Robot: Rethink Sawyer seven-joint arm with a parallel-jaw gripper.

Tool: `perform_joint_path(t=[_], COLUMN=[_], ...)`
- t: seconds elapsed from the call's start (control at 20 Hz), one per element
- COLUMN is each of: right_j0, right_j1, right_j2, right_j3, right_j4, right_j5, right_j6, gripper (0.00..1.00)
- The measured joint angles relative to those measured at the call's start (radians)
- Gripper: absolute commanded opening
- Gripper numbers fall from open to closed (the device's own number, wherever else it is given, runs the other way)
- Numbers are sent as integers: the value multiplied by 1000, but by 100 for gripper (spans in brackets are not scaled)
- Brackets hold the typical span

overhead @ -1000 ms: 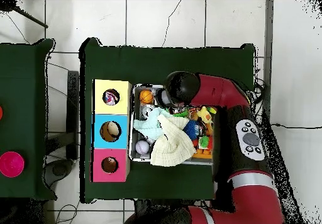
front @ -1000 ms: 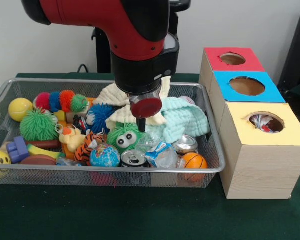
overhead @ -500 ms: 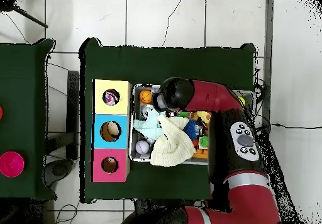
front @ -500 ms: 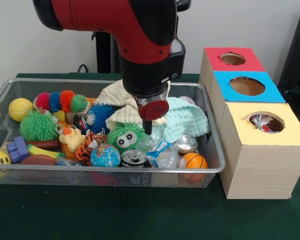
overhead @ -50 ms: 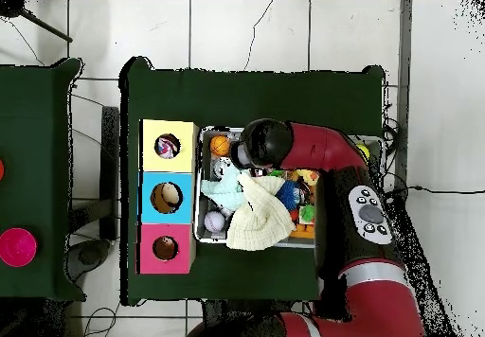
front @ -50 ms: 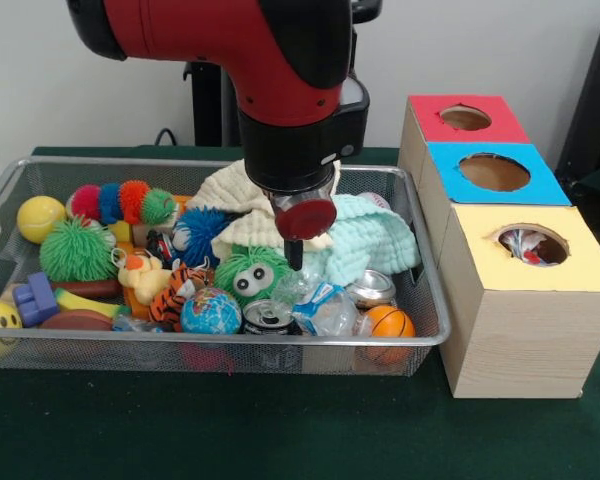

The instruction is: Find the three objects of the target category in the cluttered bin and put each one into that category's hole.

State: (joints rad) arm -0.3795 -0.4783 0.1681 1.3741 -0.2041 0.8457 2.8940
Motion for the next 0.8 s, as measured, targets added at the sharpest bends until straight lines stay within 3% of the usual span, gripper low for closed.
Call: perform_joint_path(t=[0.4,0.8], right_j0=[-60,-219], right_j1=[-49,-73], right_j2=[6,27], right_j3=[97,160], right_j4=[-40,-169], right_j5=[-75,-82], right_j6=[-6,-105], gripper=[0,0])
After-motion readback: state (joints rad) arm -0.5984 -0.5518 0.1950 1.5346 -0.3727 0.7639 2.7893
